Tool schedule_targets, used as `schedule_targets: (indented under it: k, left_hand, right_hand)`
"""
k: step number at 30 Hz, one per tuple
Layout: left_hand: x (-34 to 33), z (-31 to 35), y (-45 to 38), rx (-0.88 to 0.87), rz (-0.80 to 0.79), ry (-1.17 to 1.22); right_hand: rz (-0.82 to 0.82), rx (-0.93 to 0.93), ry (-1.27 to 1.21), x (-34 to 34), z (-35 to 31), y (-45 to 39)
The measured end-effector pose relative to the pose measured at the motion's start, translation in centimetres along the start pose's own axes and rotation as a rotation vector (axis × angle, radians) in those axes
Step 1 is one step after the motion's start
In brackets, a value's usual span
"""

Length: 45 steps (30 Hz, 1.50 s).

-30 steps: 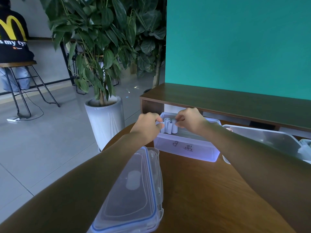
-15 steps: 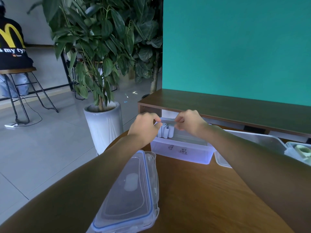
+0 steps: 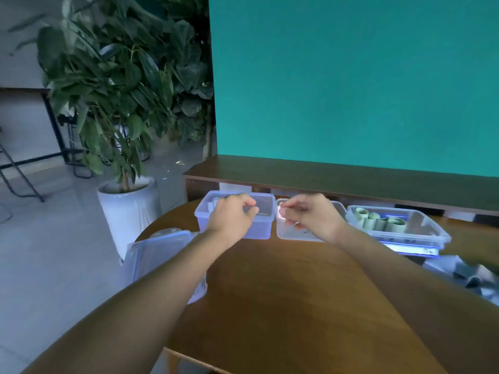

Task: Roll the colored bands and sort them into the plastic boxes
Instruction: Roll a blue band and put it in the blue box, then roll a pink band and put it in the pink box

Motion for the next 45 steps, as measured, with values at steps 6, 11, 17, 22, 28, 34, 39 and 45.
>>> schedule_targets:
  k: [6,11,17,22,28,34,39,45]
  left_hand:
    - [-5.9,5.8,8.2,-0.069,-0.122,0.071]
    - [-11.1,10.3,14.9,-0.144,-0.225,0.084]
    - [-16.1,15.2,21.0,-0.198,-0.347,0.180]
    - [-19.6,18.7,24.1,-0.220,-0.445,0.309]
    - [-23.0,20.5,26.3,-0.218,-0.532,0.363]
    - [-23.5,21.5,26.8,-0.160,-0.583,0.391]
    - [-22.0,21.6,26.3,-0.119,-0.526,0.433]
    - [-18.3,21.6,23.9,-0.113,-0.404,0.540]
  right_hand:
    - [0.129,-0.133,0.058,6.0,3.6,12.6]
    - [0.283,-0.198,0.227,10.9,5.6,21.9]
    - [0.417,-0.230,0.521,15.8,6.5,29.5]
    - [0.464,-0.208,0.659,19.1,7.0,32.9]
    - [0.420,-0.238,0.577,20.7,8.8,35.5]
    - [0.445,-0.203,0.565,20.7,9.4,35.6]
    - [0.459,-0.218,0.521,20.6,8.7,35.4]
    - [0.482,-0.185,0.470,19.9,7.6,34.0]
Point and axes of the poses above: each hand's wrist, its own y-axis away from the middle knuckle, its own x-axis out of the back of the hand, z = x × y, the point moved 4 cm from there along -y, towards the middle knuckle, and after that the axes turned 7 degrees about x, right-handed, at the moved point
